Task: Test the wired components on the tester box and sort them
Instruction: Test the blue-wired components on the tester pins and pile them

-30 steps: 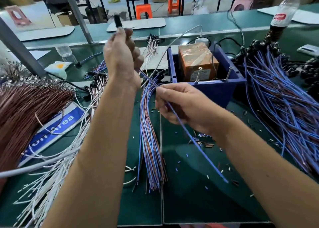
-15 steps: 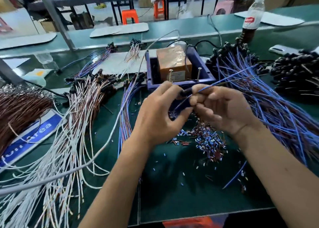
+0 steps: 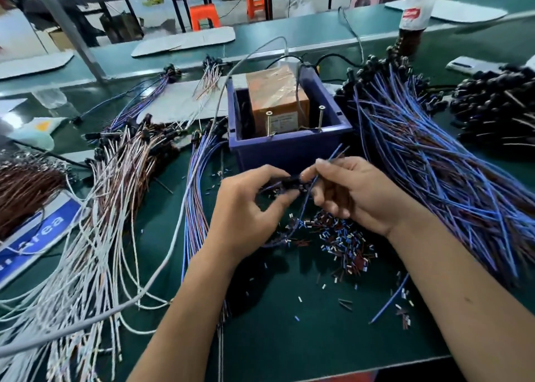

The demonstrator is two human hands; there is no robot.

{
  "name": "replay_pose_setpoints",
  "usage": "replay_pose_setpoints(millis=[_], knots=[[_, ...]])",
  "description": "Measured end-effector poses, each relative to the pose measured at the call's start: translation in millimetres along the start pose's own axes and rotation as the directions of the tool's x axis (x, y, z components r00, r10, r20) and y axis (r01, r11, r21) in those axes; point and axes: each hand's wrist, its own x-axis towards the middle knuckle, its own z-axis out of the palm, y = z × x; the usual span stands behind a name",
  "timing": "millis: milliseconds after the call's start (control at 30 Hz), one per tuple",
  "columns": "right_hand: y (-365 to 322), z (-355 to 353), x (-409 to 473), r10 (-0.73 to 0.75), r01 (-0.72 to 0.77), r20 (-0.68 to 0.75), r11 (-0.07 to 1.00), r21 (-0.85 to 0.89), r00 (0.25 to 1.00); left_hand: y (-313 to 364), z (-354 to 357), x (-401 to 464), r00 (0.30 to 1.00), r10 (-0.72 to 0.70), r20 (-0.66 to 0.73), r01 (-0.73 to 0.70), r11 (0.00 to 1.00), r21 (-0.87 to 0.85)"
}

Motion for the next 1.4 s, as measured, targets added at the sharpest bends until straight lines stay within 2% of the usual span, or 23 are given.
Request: replay_pose_setpoints(millis=[67,167,267,400,467,533,600,667,800,900,1033,1200,1233,1300,1400], knots=[[3,7,1,0.015,-0.015,0.026,1.000,0.005,1.000,4,5,-1,1.000,-0.005,0.007,0.005,0.999,-0.035],[6,11,3,-0.011,0.010,0.013,1.000,0.024,1.000,6,9,0,0.994,-0.108,0.012,0.109,0.988,-0.111],[8,14,4,-0.039,0.038,-0.017,0.999,-0.010,0.999,4,13,-1,0.982,-0.190,0.000,0.189,0.975,-0.117],[11,16,7,-0.050,0.041,-0.146,0.997,-0.067,0.988,7,16,-1,0.929,-0.312,-0.199,0.294,0.949,-0.115],[12,18,6,-0.027,0.012,-0.129,0.993,-0.115,0.991,8,14,0,0.904,-0.331,-0.272,0.294,0.941,-0.169],[14,23,4,0.015,-0.026,-0.052,0.978,-0.209,0.999,12,15,0,0.919,-0.332,-0.214,0.273,0.925,-0.264],[16,28,2,0.034,-0.030,0.011,0.958,-0.285,0.999,18,18,-1,0.946,-0.311,-0.088,0.250,0.877,-0.411],[18,30,2,0.024,-0.016,0.023,0.946,-0.323,0.999,20,21,-2,0.961,-0.276,-0.007,0.243,0.858,-0.453],[18,30,2,0.005,0.002,0.020,0.942,-0.336,1.000,17,21,-2,0.952,-0.308,0.004,0.271,0.833,-0.482],[18,30,3,0.010,-0.004,0.019,0.955,-0.298,1.000,15,22,-1,0.919,-0.393,0.003,0.326,0.758,-0.564],[16,27,2,-0.002,-0.002,-0.014,0.954,-0.300,1.000,15,20,2,0.866,-0.496,0.062,0.396,0.607,-0.689],[15,23,5,-0.103,0.085,-0.089,0.979,-0.184,0.991,12,13,6,0.767,-0.582,0.272,0.544,0.365,-0.755],[16,23,6,-0.130,0.116,-0.089,0.982,-0.146,0.988,11,12,6,0.755,-0.577,0.312,0.572,0.345,-0.744],[17,23,7,-0.171,0.158,-0.118,0.981,-0.110,0.978,11,11,5,0.749,-0.553,0.365,0.613,0.371,-0.697],[18,21,9,-0.213,0.184,-0.190,0.970,-0.157,0.958,11,11,4,0.747,-0.529,0.404,0.643,0.416,-0.644]])
